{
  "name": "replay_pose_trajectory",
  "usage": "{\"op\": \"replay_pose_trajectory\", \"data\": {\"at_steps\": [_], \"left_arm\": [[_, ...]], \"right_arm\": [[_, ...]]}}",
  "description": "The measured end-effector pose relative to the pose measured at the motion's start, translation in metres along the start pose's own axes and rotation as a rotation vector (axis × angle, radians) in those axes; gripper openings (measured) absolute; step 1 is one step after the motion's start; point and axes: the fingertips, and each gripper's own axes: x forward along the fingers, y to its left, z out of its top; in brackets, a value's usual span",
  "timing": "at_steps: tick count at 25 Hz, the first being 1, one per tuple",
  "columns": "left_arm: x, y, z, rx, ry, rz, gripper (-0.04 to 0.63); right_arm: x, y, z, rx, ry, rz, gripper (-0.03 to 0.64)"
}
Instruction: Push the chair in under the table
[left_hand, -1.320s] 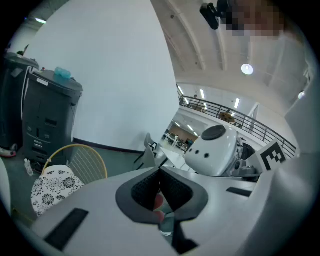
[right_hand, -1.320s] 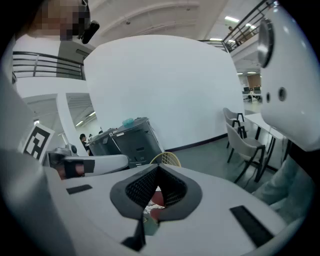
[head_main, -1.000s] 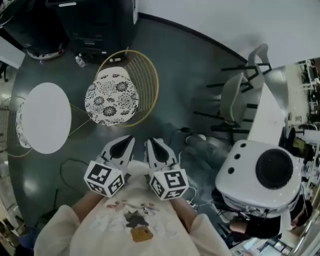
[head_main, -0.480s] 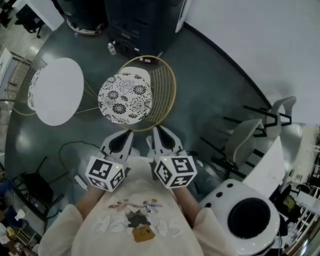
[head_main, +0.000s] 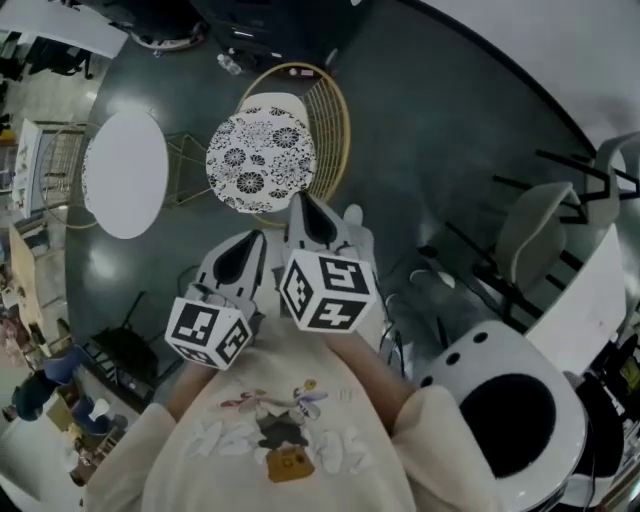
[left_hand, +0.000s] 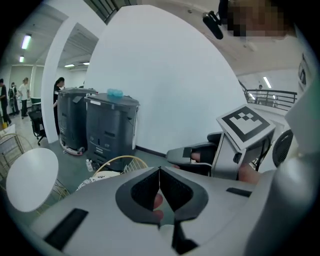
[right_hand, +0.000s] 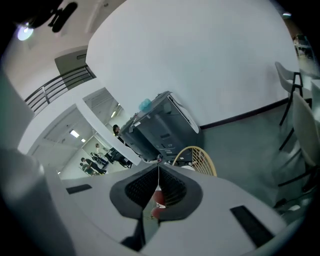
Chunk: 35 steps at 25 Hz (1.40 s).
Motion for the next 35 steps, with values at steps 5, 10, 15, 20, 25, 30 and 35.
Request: {"op": "replay_pose_trajectory", "data": {"at_steps": [5,10,15,20,25,30,35], "left_arm": [[0.004,0.017,0.002,-0.009,0.025,-0.004,0.011],[0.000,0.058,0.031,0.006,-0.007,-0.068,0.011],[-0.014,0.111,0.039,0.007,-0.028,-0.161,0.011],[-0.002,0.142,0.039,0.014,0.005,-0.246,0.011],[0.025,0.147,0.027,0.017,0.042,-0.287,0.014],[0.053,0.137,0.017,0.027,0.087,-0.302,0.057],[0.089,0.122,-0.012,0.010,0.163,-0.339,0.109]], "right_arm": [[0.008,-0.024,-0.005,0.081,-0.015,-0.070,0.008],[0.021,-0.017,0.009,0.083,-0.075,-0.164,0.008],[0.045,0.003,0.002,-0.010,-0.104,-0.269,0.008],[0.066,0.029,0.002,-0.094,-0.069,-0.236,0.009],[0.088,0.011,0.000,-0.138,0.035,-0.241,0.009],[0.111,-0.030,0.003,-0.152,0.125,-0.258,0.011],[0.134,-0.070,-0.001,-0.168,0.202,-0.258,0.027]]}}
